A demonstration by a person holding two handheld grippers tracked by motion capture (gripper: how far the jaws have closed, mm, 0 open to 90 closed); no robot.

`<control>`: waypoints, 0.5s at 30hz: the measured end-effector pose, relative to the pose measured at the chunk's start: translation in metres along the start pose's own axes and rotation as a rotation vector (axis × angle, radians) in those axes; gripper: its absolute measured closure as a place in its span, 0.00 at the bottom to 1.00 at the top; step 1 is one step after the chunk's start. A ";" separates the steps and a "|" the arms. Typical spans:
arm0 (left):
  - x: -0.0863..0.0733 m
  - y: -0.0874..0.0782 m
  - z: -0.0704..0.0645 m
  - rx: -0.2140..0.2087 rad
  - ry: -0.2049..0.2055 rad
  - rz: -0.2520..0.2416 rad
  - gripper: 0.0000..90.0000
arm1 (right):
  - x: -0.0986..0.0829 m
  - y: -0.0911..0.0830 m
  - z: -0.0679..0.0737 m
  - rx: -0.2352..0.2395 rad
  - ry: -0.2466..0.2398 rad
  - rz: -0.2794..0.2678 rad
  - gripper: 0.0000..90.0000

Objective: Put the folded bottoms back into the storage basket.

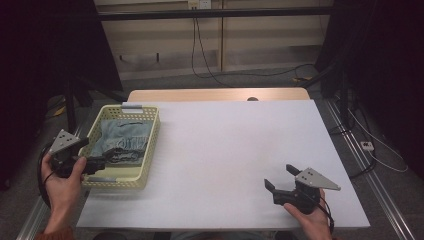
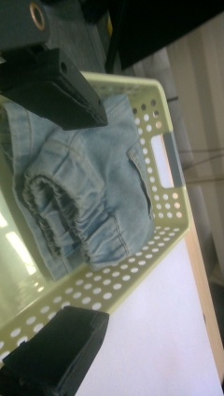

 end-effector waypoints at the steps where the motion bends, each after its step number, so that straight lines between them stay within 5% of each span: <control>1: -0.001 -0.001 -0.001 -0.008 -0.005 -0.003 0.07 | 0.000 0.000 0.000 0.001 0.000 0.001 0.11; 15: 0.003 -0.011 -0.037 -0.054 0.025 0.004 0.07 | 0.000 0.001 0.000 0.003 -0.005 0.004 0.11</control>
Point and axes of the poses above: each handheld gripper's, and its own axes: y roughly forward along the jaws, x roughly out of its top, z roughly to its left, the point moved 1 cm from there along y, roughly forward along the jaws, and after that the axes turned 3 degrees about -x, right-handed, at the moved point
